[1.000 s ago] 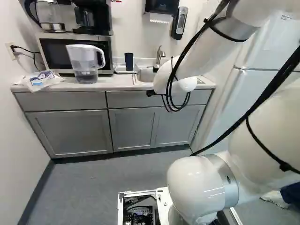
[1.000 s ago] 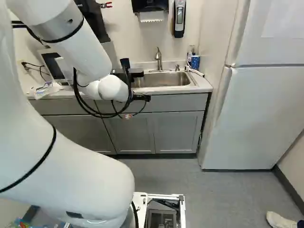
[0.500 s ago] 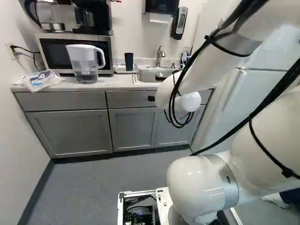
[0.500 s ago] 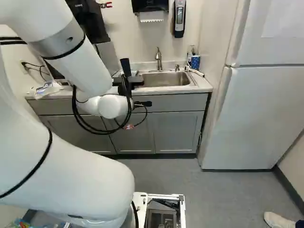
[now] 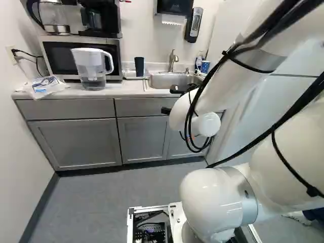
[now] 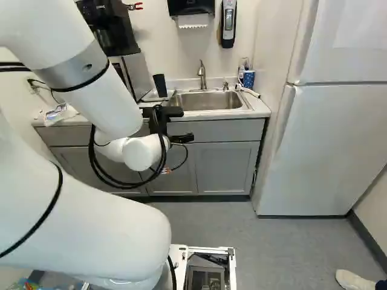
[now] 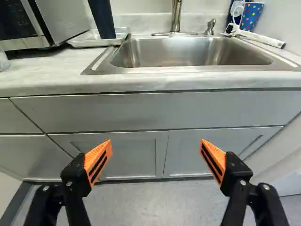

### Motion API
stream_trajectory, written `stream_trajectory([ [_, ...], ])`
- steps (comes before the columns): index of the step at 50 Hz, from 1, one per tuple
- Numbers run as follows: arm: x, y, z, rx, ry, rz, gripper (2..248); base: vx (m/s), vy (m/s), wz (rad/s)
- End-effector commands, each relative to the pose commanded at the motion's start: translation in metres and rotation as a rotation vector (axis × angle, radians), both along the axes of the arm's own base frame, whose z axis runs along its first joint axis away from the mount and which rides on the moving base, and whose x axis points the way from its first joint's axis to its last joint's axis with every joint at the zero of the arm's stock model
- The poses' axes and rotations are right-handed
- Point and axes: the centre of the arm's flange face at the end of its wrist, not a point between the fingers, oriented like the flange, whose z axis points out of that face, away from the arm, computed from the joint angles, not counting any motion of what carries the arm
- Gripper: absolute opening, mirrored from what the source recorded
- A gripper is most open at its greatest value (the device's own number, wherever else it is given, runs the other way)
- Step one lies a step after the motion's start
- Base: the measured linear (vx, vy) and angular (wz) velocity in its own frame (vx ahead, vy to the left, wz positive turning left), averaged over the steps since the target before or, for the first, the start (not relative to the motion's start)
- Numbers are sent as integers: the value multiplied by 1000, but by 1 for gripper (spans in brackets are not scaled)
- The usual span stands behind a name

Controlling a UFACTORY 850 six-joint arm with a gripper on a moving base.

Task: Rinse the cup and place it in the tray

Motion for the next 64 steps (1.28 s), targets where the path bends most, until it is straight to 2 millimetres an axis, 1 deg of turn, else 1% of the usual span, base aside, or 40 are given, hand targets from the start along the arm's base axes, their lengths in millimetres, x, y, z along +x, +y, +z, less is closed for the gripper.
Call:
stream_trajectory([
  [16,-14,-1,-9,-1,-37,-4,247,0,0,0],
  [31,-22,-2,-14,-1,-58,-7,247,0,0,0],
  [64,-25,-2,-16,-2,-67,-8,247,0,0,0],
])
